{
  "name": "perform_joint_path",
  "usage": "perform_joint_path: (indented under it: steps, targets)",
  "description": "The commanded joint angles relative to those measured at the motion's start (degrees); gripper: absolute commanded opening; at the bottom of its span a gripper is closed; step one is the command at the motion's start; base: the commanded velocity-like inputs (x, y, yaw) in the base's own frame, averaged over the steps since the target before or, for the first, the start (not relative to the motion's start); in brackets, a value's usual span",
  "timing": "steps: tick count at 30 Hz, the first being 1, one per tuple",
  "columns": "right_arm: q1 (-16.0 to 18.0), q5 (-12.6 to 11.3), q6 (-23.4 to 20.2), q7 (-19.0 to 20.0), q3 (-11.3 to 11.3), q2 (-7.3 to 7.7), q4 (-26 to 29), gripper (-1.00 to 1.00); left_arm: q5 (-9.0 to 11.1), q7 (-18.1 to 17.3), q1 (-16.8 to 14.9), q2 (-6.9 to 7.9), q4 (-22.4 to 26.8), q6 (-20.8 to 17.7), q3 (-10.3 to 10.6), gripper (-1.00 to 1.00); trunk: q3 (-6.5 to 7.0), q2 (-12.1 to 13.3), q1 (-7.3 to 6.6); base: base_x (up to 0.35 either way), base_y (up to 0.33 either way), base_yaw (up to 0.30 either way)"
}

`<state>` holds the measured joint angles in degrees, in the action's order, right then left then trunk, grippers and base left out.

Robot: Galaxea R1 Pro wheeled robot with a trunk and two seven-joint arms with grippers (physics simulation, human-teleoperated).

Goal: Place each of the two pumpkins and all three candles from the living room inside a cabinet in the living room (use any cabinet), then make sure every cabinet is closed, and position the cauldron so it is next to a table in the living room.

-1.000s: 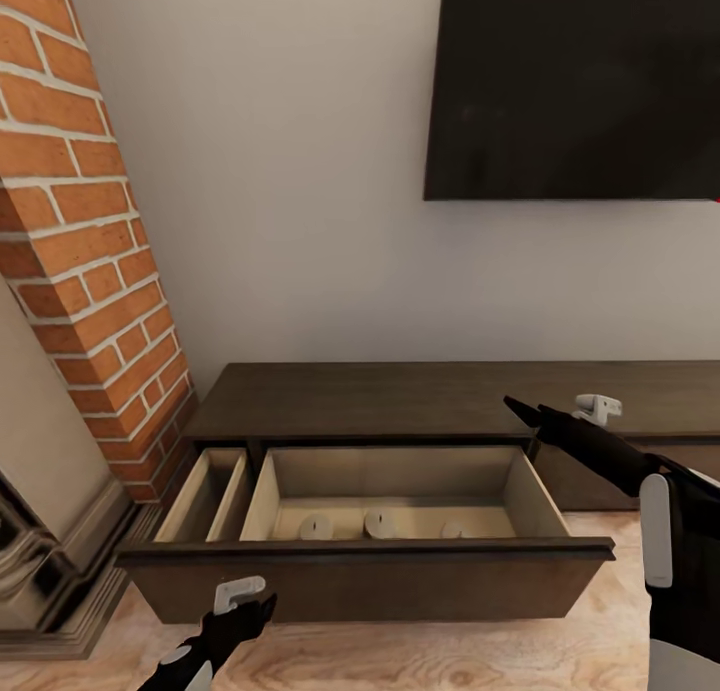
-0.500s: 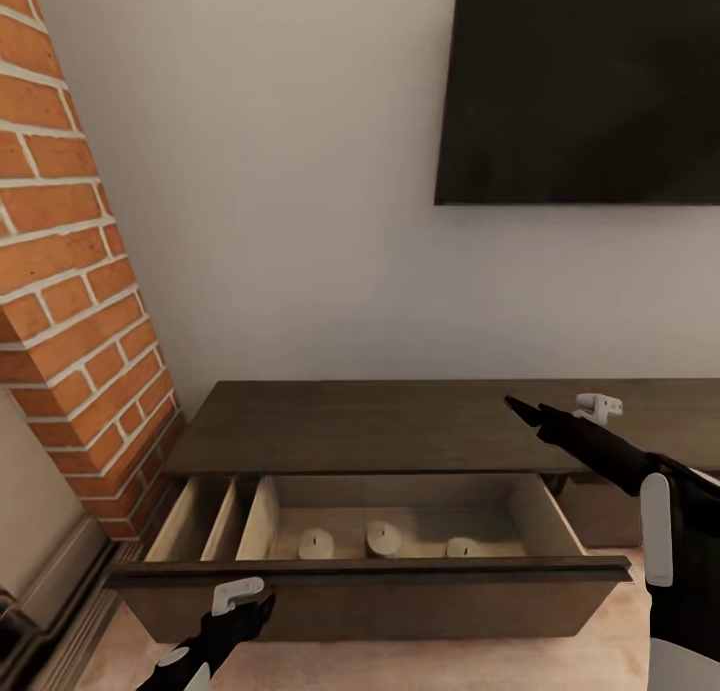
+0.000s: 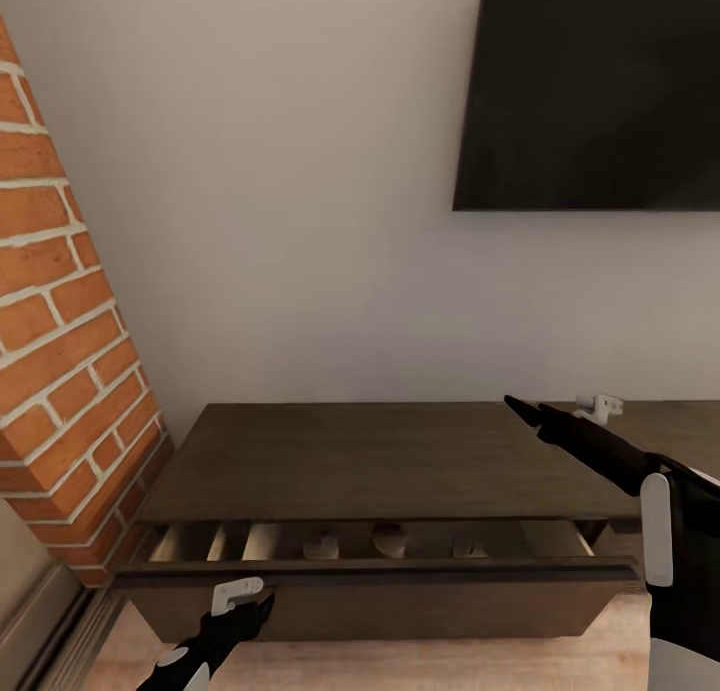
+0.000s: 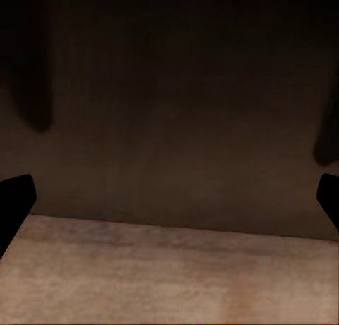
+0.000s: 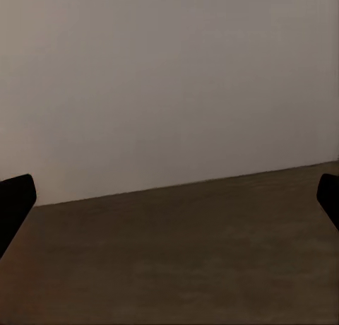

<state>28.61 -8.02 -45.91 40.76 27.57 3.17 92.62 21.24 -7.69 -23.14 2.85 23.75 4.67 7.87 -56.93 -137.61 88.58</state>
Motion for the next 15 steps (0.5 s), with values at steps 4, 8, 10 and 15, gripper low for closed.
perform_joint_path:
  steps: [4,8,10,15]
  targets:
    - [0.04,-0.33,-0.41,0.03,0.06,0.00,0.01,1.00,0.56,-0.01,-0.07,0.05,-0.02,0.25,0.36,1.00,-0.05,-0.02,0.02,0.248,0.001,0.000]
    - [0.04,-0.33,-0.41,0.03,0.10,0.00,0.01,1.00,0.56,0.03,-0.07,0.05,-0.02,0.26,0.32,1.00,-0.05,-0.02,0.02,0.054,0.000,0.000]
    - [0.04,-0.33,-0.41,0.03,0.11,0.04,0.01,1.00,0.56,0.04,-0.07,0.05,-0.02,0.26,0.31,1.00,-0.05,-0.02,0.02,0.019,0.000,0.000]
    - [0.04,-0.33,-0.41,0.03,0.11,0.08,0.01,1.00,0.55,0.02,-0.07,0.13,-0.02,0.26,0.30,1.00,-0.05,-0.02,0.02,0.117,0.000,0.000]
